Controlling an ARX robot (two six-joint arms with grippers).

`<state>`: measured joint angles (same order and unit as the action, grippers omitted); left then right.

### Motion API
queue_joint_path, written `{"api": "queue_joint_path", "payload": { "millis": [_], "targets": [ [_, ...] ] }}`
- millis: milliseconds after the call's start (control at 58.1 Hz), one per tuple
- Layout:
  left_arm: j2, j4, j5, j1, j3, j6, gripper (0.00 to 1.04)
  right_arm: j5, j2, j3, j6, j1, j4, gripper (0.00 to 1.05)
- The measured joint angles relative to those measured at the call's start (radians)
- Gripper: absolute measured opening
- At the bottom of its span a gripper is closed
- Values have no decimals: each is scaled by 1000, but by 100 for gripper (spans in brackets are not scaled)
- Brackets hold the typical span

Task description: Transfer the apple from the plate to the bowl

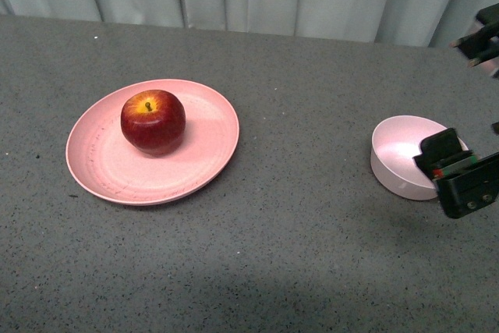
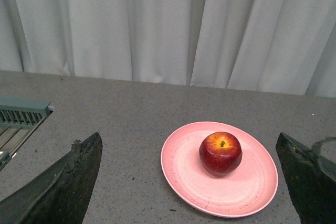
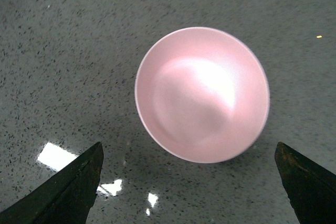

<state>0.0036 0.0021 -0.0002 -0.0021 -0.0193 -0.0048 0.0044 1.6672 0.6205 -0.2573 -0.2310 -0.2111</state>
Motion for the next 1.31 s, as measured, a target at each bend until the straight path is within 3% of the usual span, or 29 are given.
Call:
{"api": "queue_joint_path", "payload": {
  "millis": [654, 1084, 1118, 1308],
  "targets": [
    [0, 0, 0, 0, 0, 0, 98, -27, 373, 306, 9, -24, 145, 94],
    [0, 0, 0, 0, 0, 0, 98, -6, 437, 376, 2, -47, 215, 5],
    [0, 0, 0, 0, 0, 0, 98, -6, 437, 380, 2, -47, 216, 1],
    [0, 0, 0, 0, 0, 0, 98, 8, 434, 388, -4, -43, 225, 1]
  ]
}}
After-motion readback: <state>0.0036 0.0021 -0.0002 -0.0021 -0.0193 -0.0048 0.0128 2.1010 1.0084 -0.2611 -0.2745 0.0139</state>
